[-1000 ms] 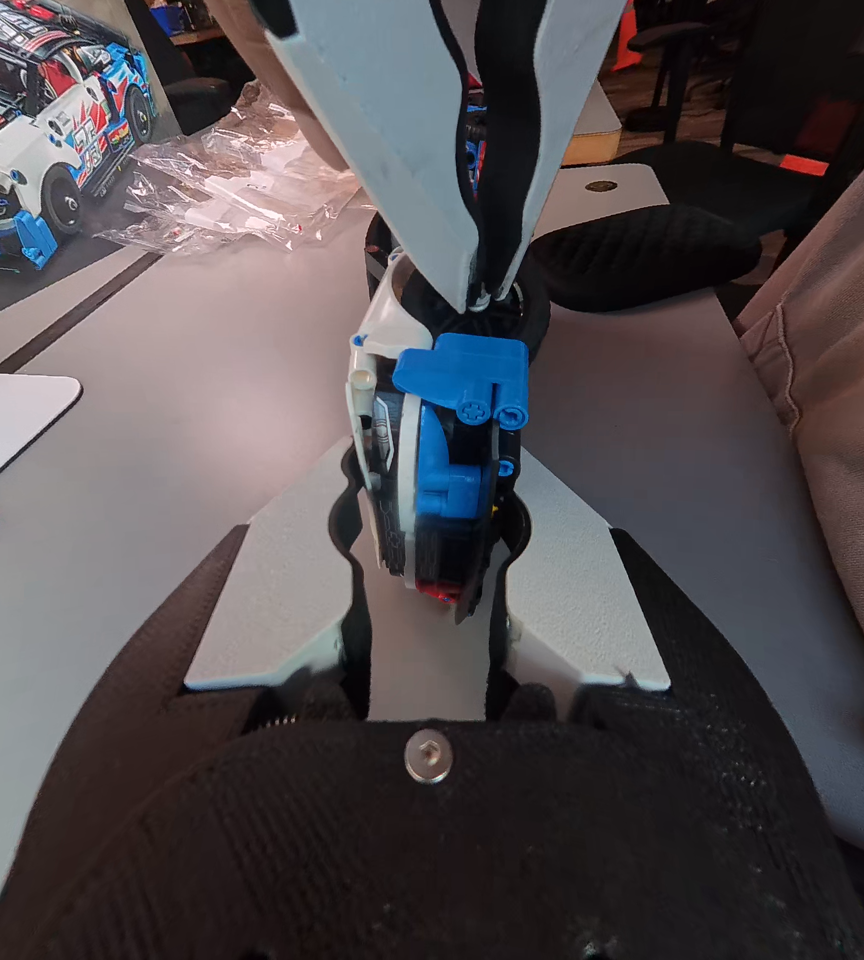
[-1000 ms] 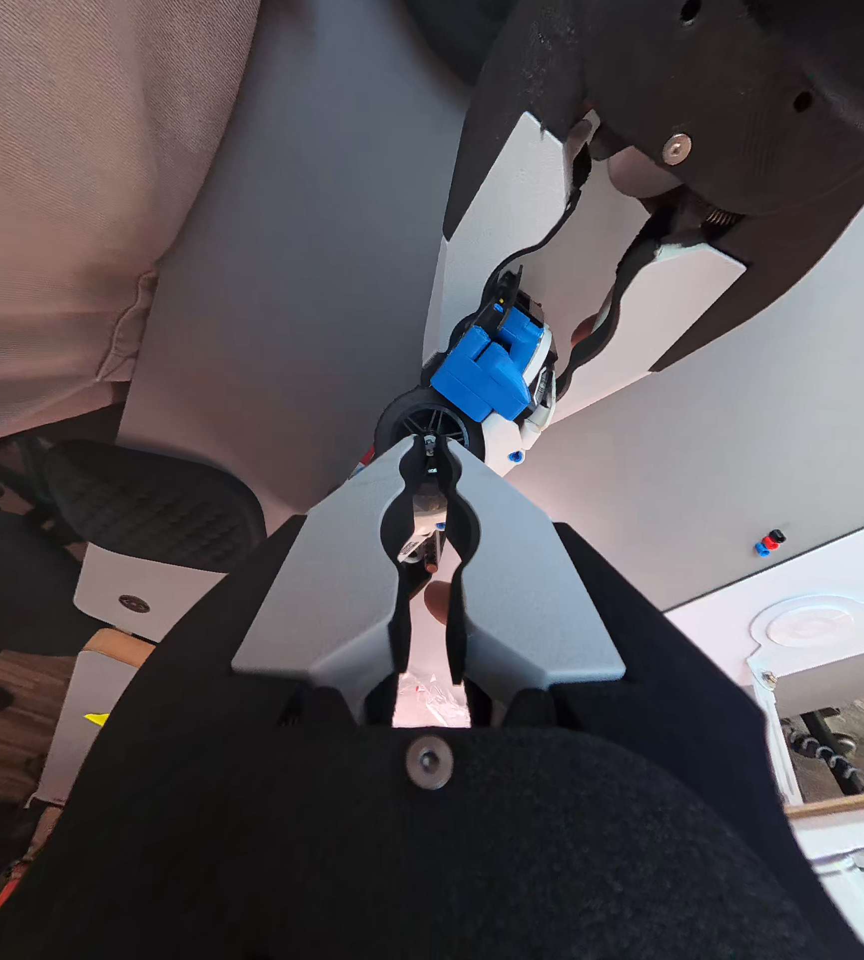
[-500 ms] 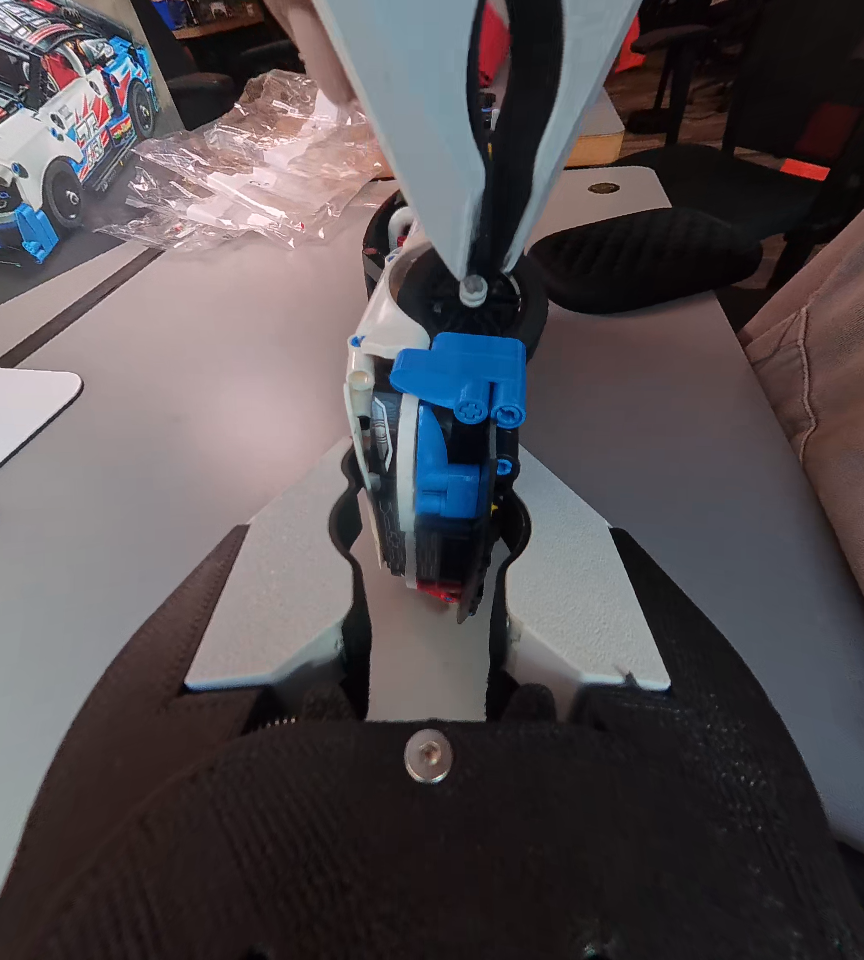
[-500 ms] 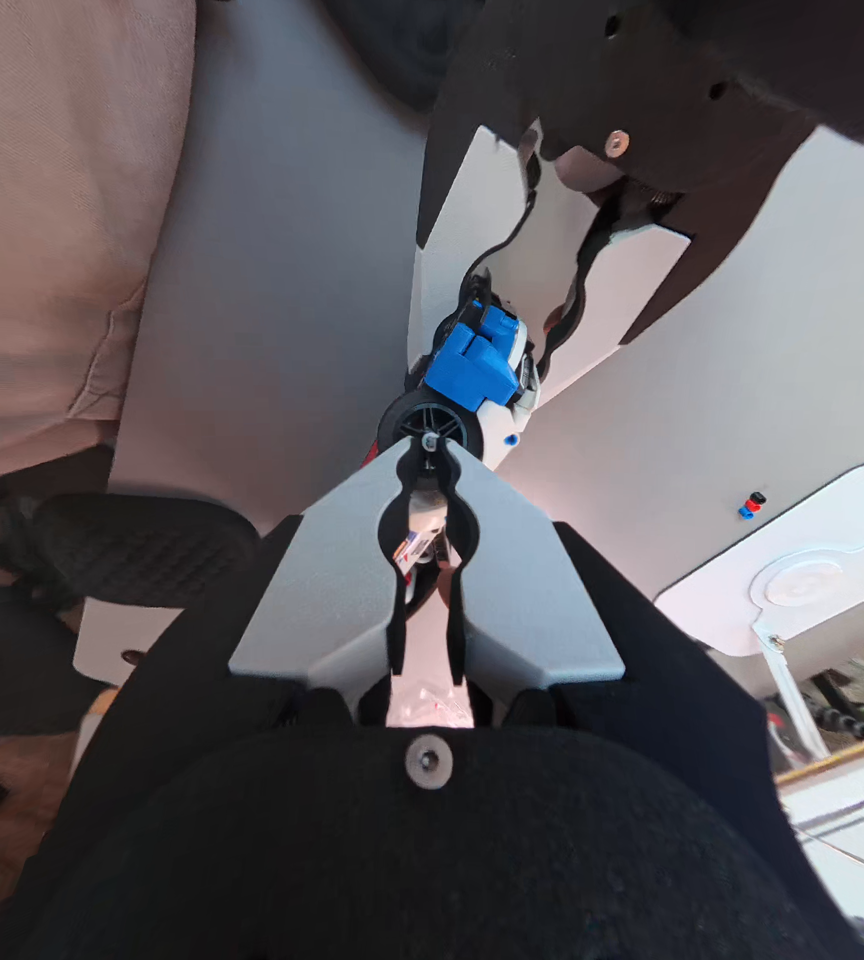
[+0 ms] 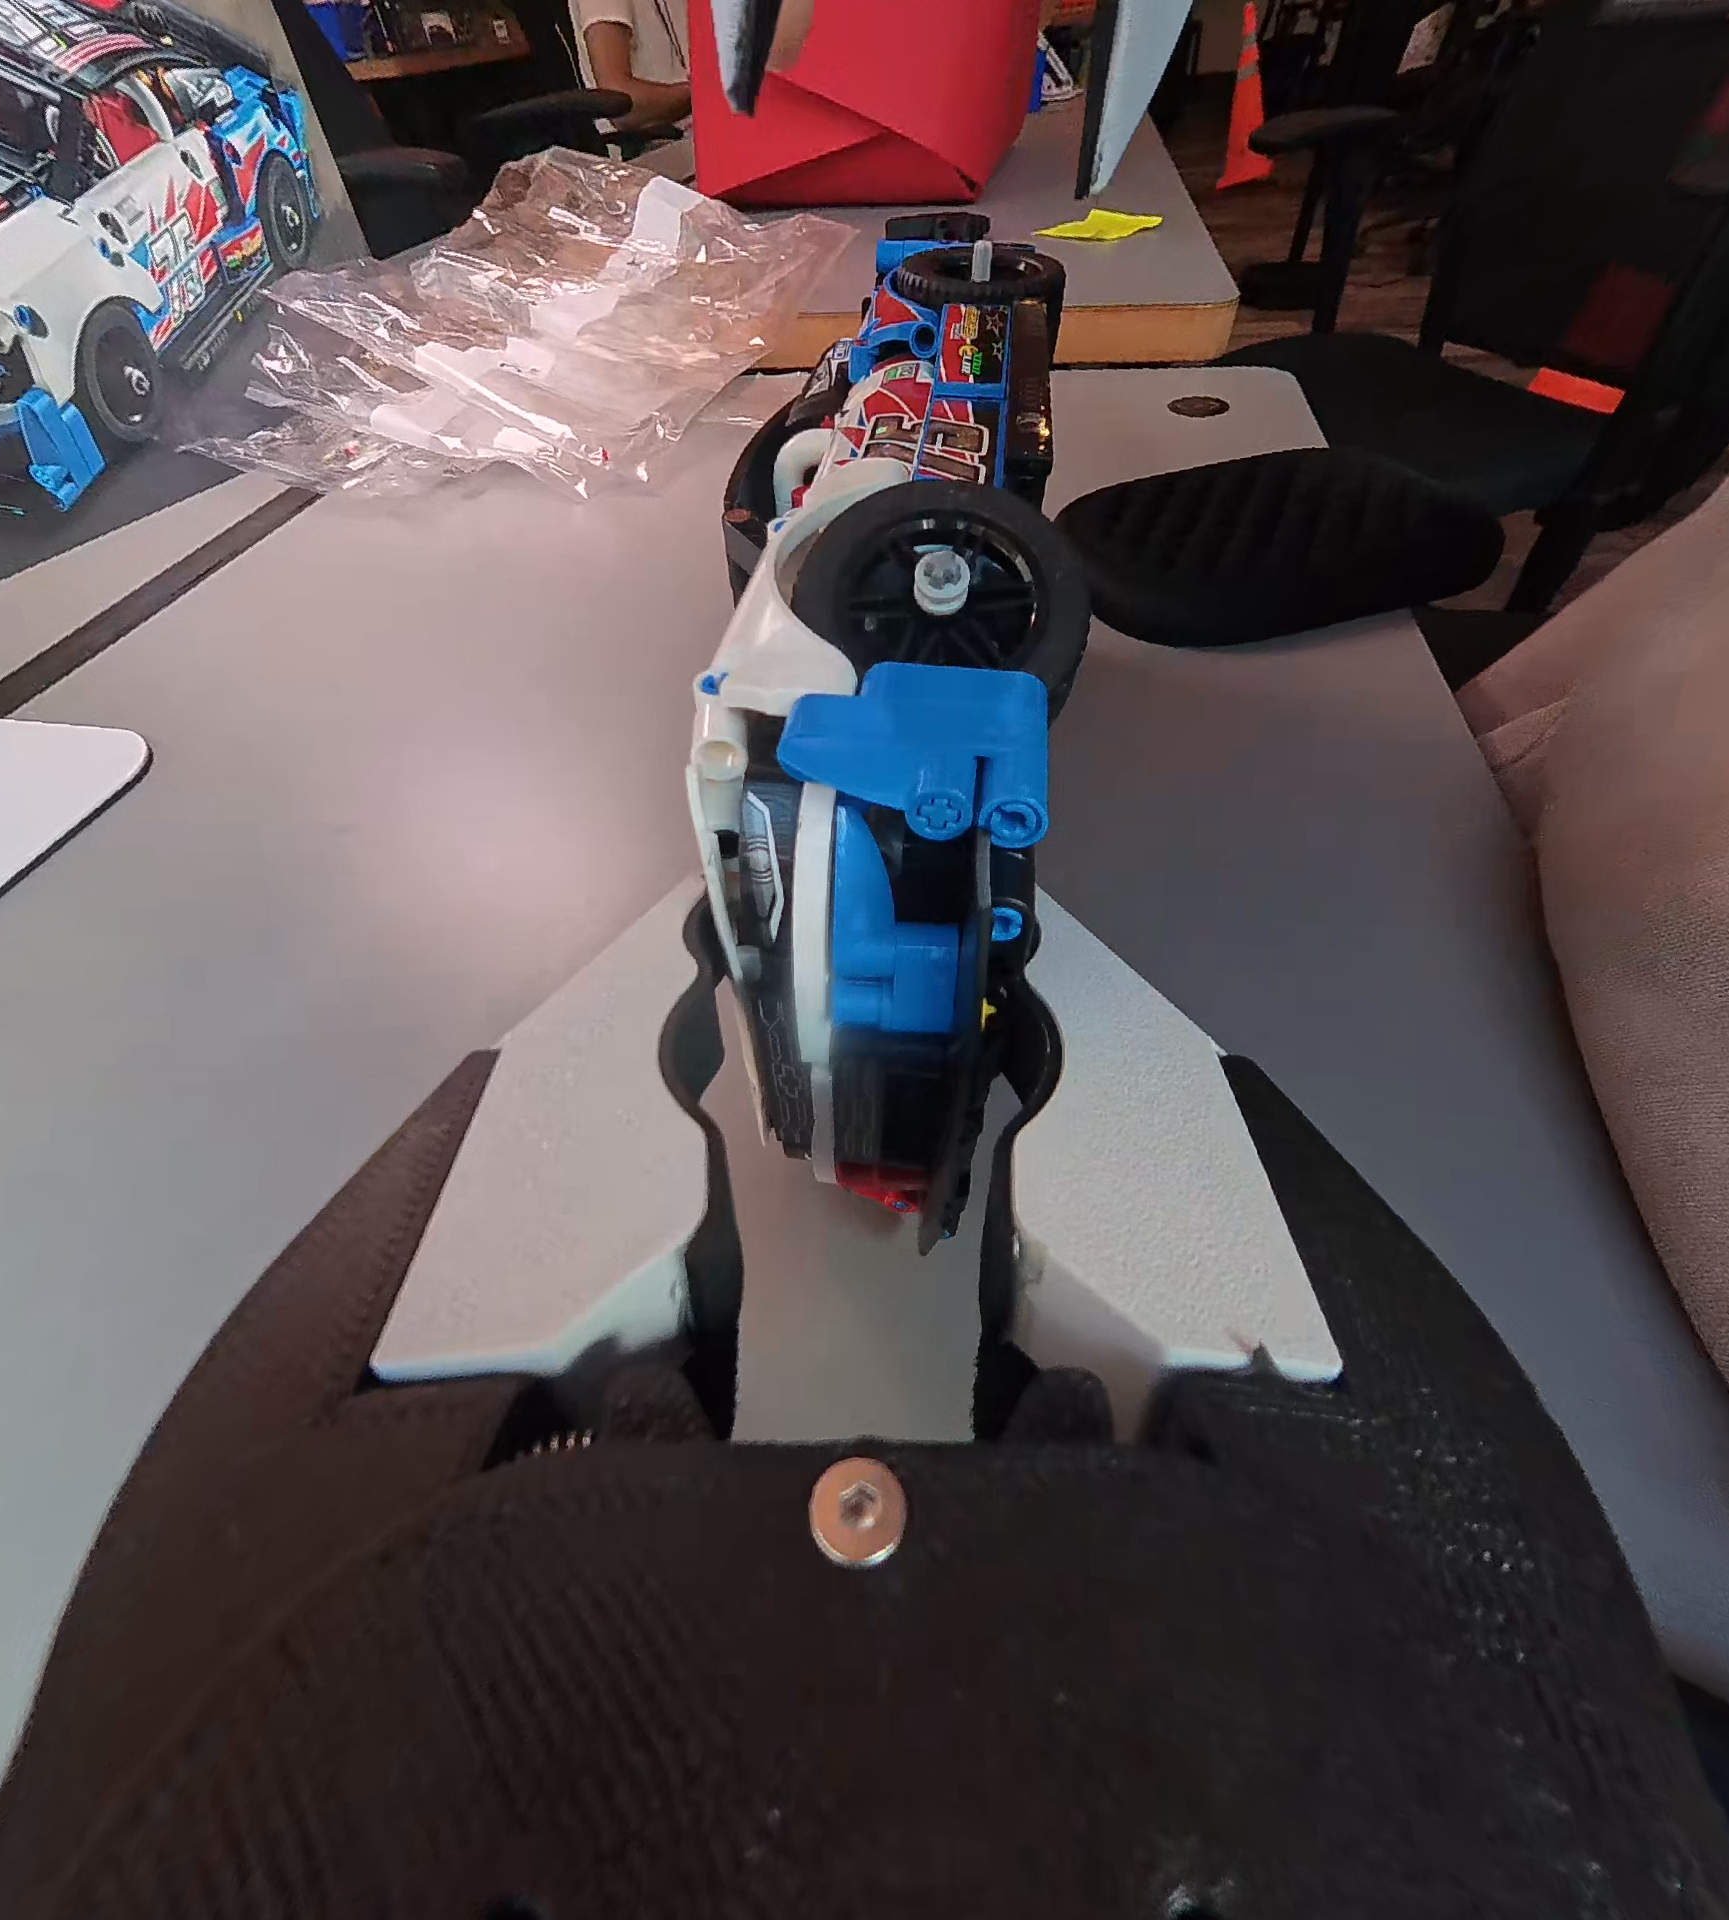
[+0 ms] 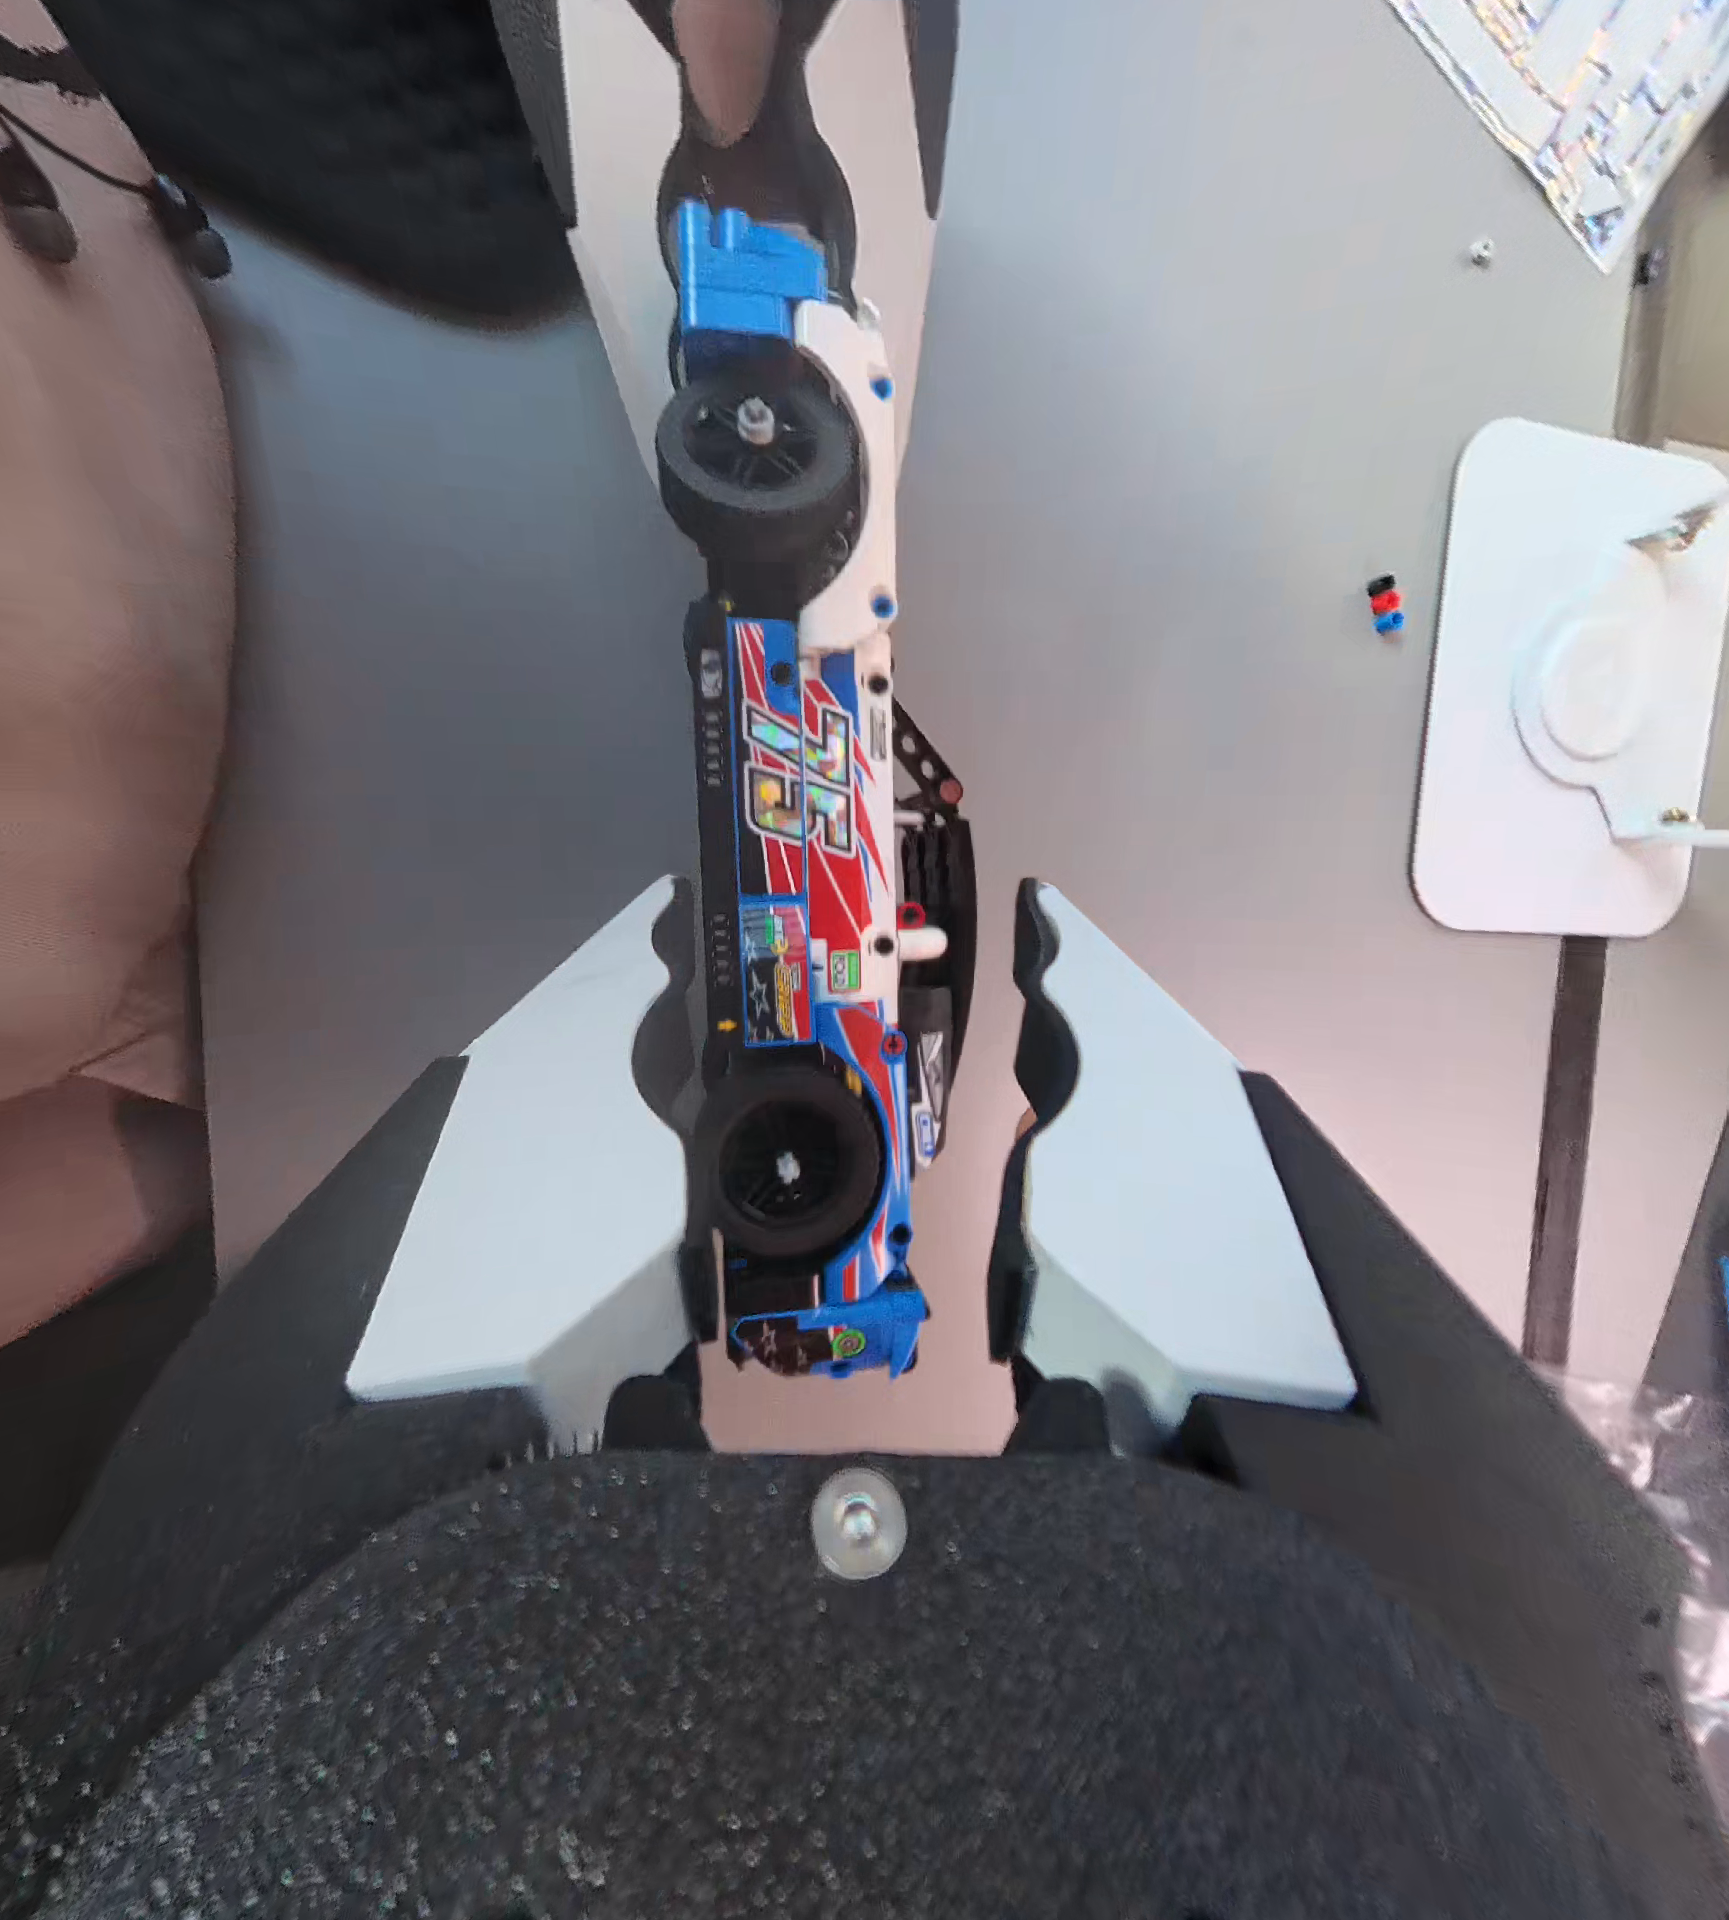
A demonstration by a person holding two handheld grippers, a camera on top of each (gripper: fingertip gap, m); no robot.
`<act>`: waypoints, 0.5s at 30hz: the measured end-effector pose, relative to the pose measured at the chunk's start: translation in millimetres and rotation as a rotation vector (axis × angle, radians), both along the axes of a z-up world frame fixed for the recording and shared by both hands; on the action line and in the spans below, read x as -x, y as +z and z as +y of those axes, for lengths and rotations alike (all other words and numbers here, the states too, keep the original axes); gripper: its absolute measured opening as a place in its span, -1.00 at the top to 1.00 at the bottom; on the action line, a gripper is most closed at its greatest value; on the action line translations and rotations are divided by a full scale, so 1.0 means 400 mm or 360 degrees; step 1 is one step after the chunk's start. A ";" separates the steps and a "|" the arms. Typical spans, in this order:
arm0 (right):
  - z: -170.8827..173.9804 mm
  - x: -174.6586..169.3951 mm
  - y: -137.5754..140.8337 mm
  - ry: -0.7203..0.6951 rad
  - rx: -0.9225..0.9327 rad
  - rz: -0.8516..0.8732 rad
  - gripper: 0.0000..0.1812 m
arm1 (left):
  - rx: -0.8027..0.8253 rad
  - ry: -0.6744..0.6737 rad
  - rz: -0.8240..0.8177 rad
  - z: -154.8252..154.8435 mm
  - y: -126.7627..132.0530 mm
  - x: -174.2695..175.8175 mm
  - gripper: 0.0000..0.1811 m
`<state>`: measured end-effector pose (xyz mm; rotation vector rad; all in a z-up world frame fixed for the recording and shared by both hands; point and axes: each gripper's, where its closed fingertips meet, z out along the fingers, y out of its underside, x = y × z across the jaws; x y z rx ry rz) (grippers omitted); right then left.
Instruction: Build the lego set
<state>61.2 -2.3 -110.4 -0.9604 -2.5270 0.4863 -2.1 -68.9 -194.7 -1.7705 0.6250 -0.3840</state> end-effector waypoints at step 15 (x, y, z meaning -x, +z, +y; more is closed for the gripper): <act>-0.138 0.106 0.000 0.0185 0.0017 0.0574 0.67 | 0.0166 -0.0072 -0.0373 0.010 0.013 0.032 0.45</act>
